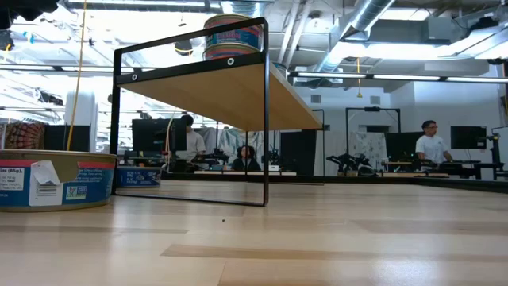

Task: Stack canned seafood by type on shelf
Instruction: Stack the blue pink tuna can on top of the blue pink tuna can on the shelf

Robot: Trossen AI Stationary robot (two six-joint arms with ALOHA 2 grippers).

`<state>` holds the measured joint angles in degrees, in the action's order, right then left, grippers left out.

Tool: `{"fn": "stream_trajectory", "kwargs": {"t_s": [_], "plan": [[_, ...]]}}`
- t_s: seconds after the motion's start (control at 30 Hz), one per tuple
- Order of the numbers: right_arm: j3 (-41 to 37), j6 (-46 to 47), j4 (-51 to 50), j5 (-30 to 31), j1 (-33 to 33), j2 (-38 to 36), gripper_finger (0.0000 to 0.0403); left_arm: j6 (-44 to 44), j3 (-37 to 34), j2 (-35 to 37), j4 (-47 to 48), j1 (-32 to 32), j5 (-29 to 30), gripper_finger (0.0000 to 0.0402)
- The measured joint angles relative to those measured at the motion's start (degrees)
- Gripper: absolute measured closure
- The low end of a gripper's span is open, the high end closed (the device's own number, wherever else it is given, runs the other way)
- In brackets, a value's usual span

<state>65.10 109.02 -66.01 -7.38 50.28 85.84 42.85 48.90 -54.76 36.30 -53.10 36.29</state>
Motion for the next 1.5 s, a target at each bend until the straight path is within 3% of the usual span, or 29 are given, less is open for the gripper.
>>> {"fn": "stream_trajectory", "kwargs": {"t_s": [0.1, 0.57, 0.93, 1.1, 1.27, 1.5], "plan": [[0.0, 0.5, 0.7, 0.0, 0.0, 1.3, 0.0007, -0.1, 0.0, 0.0, 0.4, 0.0, 0.0, 0.0104], [-0.1, -11.0, 0.7, -0.4, -4.3, 9.1, 0.002, 0.5, 0.0, 0.0, 0.2, 0.0, 0.0, 0.0104], [-0.1, -11.1, 1.0, -2.9, -5.4, 9.1, 0.0097, 0.7, 0.0, 0.0, 0.3, 0.0, -0.3, 0.0104], [-1.7, -9.2, 3.4, -4.2, -4.4, 9.1, 0.0105, 0.9, 0.0, 0.0, 0.3, 0.0, -0.5, 0.0104], [-8.0, -8.5, 13.8, -7.9, -3.2, 9.1, 0.0106, 1.2, 0.0, 0.0, 0.3, 0.0, -0.5, 0.0104], [-9.0, -11.3, 13.6, -8.2, -3.6, 9.0, 0.0127, 1.6, -0.1, 0.0, 0.2, 0.0, -0.5, 0.0104]]}}
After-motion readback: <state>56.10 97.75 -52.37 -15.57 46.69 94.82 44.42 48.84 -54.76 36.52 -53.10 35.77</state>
